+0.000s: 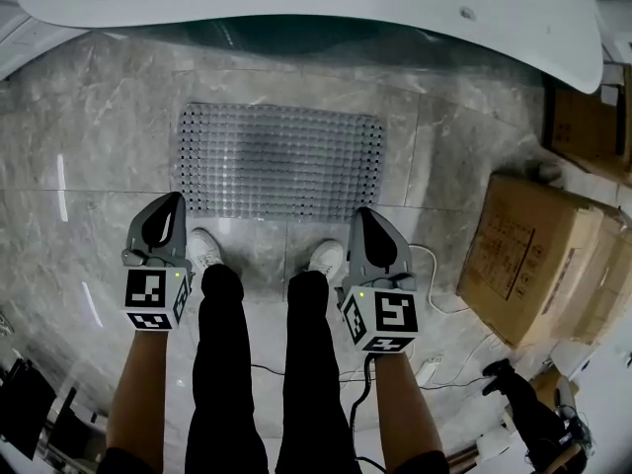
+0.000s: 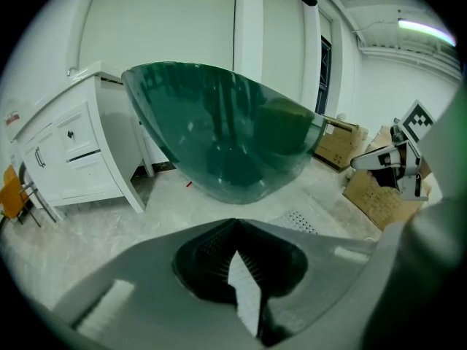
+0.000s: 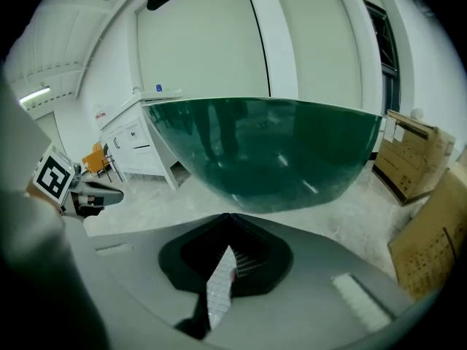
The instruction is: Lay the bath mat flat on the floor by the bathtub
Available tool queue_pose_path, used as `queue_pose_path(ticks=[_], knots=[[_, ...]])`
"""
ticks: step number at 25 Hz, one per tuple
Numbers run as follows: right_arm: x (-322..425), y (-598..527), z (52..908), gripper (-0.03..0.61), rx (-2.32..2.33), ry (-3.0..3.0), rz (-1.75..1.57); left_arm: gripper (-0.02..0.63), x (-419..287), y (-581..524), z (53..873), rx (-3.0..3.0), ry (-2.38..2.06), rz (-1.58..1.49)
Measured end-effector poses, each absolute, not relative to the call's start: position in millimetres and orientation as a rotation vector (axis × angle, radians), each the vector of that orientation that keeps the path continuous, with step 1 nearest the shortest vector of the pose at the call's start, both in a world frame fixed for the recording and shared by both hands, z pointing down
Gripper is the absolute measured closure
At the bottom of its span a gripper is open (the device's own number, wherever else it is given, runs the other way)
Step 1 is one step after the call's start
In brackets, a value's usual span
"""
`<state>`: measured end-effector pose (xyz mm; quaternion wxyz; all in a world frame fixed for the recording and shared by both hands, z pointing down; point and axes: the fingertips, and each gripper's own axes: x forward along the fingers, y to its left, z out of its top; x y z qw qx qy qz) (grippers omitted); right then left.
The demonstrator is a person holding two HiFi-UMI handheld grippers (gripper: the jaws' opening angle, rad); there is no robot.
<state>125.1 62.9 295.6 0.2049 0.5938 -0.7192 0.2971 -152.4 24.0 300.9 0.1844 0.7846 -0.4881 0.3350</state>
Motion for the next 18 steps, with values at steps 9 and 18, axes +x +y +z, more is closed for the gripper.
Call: queue_pose_path(ticks=[9,18], knots=[[128,78,259,0.551,1.672,-2.003,0.789,0.613,-136,39,270,2.248,-1.332,0.922],[129,65,187,0.553,1.769,-2.034,0.706,0.612,-111,40,195,2.322,-1.341,0.849]])
